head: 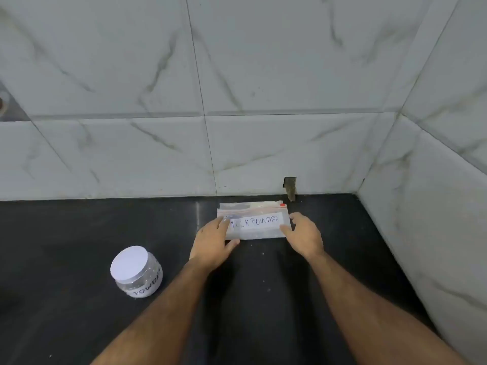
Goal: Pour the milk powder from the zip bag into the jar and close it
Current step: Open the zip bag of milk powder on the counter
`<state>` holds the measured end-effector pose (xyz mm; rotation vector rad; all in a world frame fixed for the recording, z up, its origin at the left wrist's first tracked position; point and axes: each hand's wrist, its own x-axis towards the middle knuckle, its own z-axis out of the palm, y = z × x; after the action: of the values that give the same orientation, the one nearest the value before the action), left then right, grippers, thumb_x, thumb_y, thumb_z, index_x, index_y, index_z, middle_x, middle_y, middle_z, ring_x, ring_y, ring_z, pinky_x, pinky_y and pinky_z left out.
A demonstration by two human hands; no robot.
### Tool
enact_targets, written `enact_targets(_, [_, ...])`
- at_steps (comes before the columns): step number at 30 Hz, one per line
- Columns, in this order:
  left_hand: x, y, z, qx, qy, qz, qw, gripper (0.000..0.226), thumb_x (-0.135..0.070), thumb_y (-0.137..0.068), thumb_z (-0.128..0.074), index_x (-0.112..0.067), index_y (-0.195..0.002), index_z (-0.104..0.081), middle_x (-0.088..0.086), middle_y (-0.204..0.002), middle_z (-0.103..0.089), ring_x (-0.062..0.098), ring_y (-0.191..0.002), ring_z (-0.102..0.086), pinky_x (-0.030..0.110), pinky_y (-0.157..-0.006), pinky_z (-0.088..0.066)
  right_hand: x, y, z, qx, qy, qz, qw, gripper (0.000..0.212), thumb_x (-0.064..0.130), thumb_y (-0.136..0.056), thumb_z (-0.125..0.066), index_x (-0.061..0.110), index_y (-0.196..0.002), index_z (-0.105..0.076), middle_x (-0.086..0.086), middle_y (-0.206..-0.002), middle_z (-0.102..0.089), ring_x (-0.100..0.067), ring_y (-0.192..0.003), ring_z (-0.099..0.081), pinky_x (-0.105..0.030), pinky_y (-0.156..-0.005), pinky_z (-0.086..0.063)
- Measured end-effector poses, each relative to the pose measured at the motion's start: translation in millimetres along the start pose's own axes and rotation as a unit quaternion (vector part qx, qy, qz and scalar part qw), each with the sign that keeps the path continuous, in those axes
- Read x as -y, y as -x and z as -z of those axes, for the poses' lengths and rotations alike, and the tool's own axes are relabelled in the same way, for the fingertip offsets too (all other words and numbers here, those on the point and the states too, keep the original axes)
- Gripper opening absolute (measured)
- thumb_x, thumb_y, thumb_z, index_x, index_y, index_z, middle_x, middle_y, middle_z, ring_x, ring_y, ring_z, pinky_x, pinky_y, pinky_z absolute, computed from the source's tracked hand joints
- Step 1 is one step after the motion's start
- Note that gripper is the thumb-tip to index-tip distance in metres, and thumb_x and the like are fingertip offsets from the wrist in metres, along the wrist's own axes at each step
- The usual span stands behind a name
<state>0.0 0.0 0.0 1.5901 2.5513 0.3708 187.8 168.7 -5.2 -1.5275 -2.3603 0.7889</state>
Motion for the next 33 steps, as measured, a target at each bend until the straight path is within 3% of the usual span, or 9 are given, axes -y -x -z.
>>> enact_targets(5, [1, -44, 3, -0.049, 0.128, 0.144, 0.980, 0.046, -0.035, -0.097, -0.058, -0.015, -0.138, -0.053, 0.008, -0.139, -0.057, 0.025, -0.125, -0.055, 0.040, -0.101, -0.046, 0, -45, 0, 0.002, -0.099, -0.097, 0.990, 0.048, 0.035, -0.094, -0.064, 0.017, -0.138, -0.054, -0.007, -0.132, -0.065, -0.025, -0.116, -0.063, -0.034, -0.089, -0.053])
enact_targets(11, [11, -69, -10, -0.028, 0.184, 0.264, 0.946, 0.048, -0.029, -0.098, -0.057, -0.009, -0.141, -0.050, 0.013, -0.133, -0.063, 0.031, -0.120, -0.061, 0.039, -0.096, -0.049, -3, -73, -12, 0.001, -0.072, -0.118, 0.990, 0.041, 0.031, -0.096, -0.063, 0.015, -0.134, -0.060, -0.008, -0.130, -0.066, -0.025, -0.113, -0.064, -0.029, -0.076, -0.048])
enact_targets(16, [18, -73, -22, -0.014, 0.234, 0.329, 0.915, 0.045, -0.026, -0.094, -0.059, -0.013, -0.137, -0.057, 0.009, -0.130, -0.067, 0.030, -0.117, -0.063, 0.032, -0.088, -0.047, -4, -78, -19, 0.006, -0.053, -0.143, 0.988, 0.016, 0.023, -0.094, -0.061, 0.016, -0.094, -0.076, -0.004, -0.101, -0.075, -0.019, -0.085, -0.067, -0.034, -0.070, -0.059])
enact_targets(20, [18, -72, -17, -0.032, 0.268, 0.336, 0.902, 0.031, -0.022, -0.093, -0.062, -0.014, -0.122, -0.071, 0.008, -0.121, -0.072, 0.027, -0.107, -0.067, 0.030, -0.083, -0.049, 1, -75, -13, -0.006, -0.146, -0.178, 0.973, 0.003, 0.020, -0.087, -0.073, 0.019, -0.088, -0.076, -0.003, -0.097, -0.075, -0.017, -0.079, -0.067, -0.035, -0.074, -0.061])
enact_targets(24, [17, -64, -5, -0.051, 0.328, 0.333, 0.882, 0.019, -0.023, -0.093, -0.065, -0.015, -0.105, -0.076, 0.004, -0.104, -0.075, 0.020, -0.086, -0.066, 0.032, -0.078, -0.057, 7, -63, 2, -0.018, -0.225, -0.162, 0.961, 0.022, 0.012, -0.084, -0.073, 0.021, -0.064, -0.068, -0.003, -0.085, -0.075, -0.019, -0.080, -0.070, -0.043, -0.080, -0.063])
enact_targets(27, [16, -55, 12, -0.076, 0.378, 0.320, 0.866, 0.010, -0.024, -0.093, -0.066, -0.018, -0.092, -0.074, 0.000, -0.095, -0.073, 0.019, -0.086, -0.068, 0.037, -0.080, -0.060, 15, -48, 20, -0.029, -0.261, -0.131, 0.956, 0.013, 0.012, -0.085, -0.070, 0.005, -0.075, -0.074, -0.009, -0.085, -0.077, -0.025, -0.083, -0.074, -0.048, -0.080, -0.063])
enact_targets(29, [15, -48, 27, -0.102, 0.398, 0.298, 0.862, 0.013, -0.023, -0.091, -0.067, -0.019, -0.081, -0.073, -0.002, -0.085, -0.073, 0.017, -0.079, -0.066, 0.032, -0.074, -0.058, 22, -38, 34, -0.039, -0.278, -0.107, 0.954, 0.014, 0.010, -0.086, -0.069, -0.002, -0.079, -0.073, -0.013, -0.087, -0.077, -0.029, -0.085, -0.074, -0.050, -0.082, -0.062])
enact_targets(33, [9, -35, 63, -0.151, 0.424, 0.249, 0.857, 0.021, -0.022, -0.089, -0.067, -0.011, -0.072, -0.071, -0.004, -0.068, -0.065, 0.016, -0.066, -0.055, 0.027, -0.061, -0.047, 40, -17, 64, -0.059, -0.306, -0.061, 0.948, 0.024, 0.010, -0.088, -0.069, 0.015, -0.065, -0.067, 0.001, -0.073, -0.068, -0.023, -0.080, -0.066, -0.038, -0.078, -0.057])
